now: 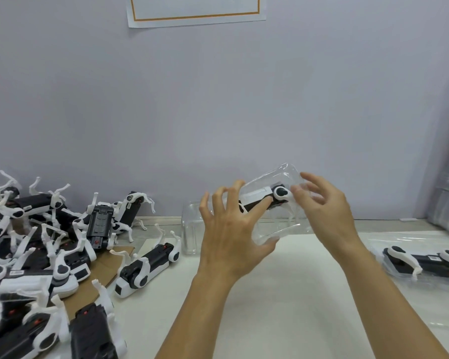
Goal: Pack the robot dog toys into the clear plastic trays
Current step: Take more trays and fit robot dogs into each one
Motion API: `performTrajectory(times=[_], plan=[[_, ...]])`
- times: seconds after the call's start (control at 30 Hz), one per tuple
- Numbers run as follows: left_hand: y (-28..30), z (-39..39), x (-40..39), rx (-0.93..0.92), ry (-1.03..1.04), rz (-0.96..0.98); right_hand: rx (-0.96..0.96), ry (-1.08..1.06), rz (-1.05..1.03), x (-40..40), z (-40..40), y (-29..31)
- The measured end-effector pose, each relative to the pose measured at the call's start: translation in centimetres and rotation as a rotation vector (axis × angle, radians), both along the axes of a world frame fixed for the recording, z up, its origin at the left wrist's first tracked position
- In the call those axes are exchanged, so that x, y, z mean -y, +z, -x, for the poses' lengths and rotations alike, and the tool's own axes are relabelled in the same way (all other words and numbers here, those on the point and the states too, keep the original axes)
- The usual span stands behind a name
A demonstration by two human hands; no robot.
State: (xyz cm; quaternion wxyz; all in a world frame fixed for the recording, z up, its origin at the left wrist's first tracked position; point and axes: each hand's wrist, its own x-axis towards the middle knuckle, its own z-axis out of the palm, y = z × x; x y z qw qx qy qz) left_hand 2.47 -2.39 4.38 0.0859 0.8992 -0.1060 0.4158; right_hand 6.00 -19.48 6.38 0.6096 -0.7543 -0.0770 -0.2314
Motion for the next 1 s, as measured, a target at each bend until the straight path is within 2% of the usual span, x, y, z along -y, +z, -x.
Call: performTrajectory(times=[0.27,0.47,0.53,0.63,0.77,0.83,1.0], plan=[[-0.4,-0.5,-0.1,0.099,0.003,0.002,0.037,0.046,0.039,-0.6,0.1,-0.1],[-0.6,-0.6,-0.1,0.081,-0.036,0.087,0.109,0.043,-0.031,-0.7,0.3,0.0],[-0.6,-0.6,-0.1,0.034,-0.077,0.259,0.162,0.005,-0.132,-0.8,0.4,0.3],[-0.5,-0.6,-0.5,-0.037,-0.214,0.683,0.197,-0.033,-0.296,-0.7,0.6,0.7],[0.6,-0.4,-1.8,-0.168,-0.458,1.21,0.135,0.021,-0.461,-0.5,0.9,0.8],[1.0,-0.3,-2.3,-0.269,-0.597,1.375,0.083,0.085,-0.438,-0.5,0.9,0.8],[0.5,0.0,-3.2,-0.551,-1.13,1.884,-0.012,0.337,-0.199,-1.0,1.1,0.8]])
